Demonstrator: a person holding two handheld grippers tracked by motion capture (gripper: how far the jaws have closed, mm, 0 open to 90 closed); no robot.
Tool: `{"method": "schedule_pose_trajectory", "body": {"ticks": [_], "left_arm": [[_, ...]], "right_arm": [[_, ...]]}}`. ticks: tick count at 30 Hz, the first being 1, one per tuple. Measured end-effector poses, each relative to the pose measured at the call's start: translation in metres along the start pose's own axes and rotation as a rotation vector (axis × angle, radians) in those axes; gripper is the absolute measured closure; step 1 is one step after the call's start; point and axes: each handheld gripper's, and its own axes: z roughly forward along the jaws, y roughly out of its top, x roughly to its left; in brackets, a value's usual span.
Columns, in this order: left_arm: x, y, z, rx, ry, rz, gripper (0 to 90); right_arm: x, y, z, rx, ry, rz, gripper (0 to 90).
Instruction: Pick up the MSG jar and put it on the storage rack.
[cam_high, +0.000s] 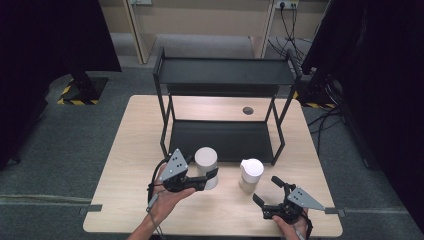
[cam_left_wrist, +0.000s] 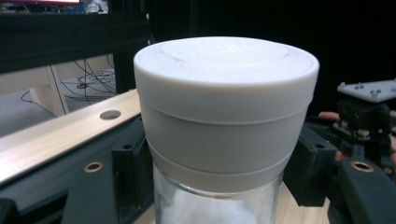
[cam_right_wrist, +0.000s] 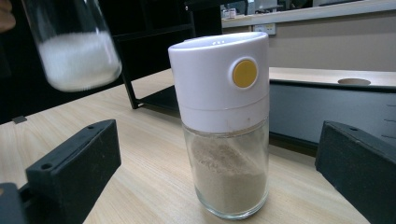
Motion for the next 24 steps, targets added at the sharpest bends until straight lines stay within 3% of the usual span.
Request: {"method": "schedule_pose_trajectory", "body": {"ticks": [5, 10, 20, 24], "left_arm": [[0.01, 0.023, 0.003, -0.006, -0.02, 0.004, 35.0], [0.014, 0.044, 0.006, 0.002, -0.012, 0.032, 35.0], [0.028, 0.088, 0.008, 0.016, -0.026, 0.014, 35.0], [0.03, 0.104, 0.007, 0.016, -0.009, 0.016, 35.0]], "right_arm": [[0.0, 0.0, 0.0, -0.001, 0.002, 0.0, 0.4], [0.0, 0.0, 0.0, -0.001, 0.002, 0.0, 0.4], [0.0, 0.0, 0.0, -0.003, 0.007, 0.003, 0.4], [0.0, 0.0, 0.0, -0.002, 0.008, 0.002, 0.4]]}}
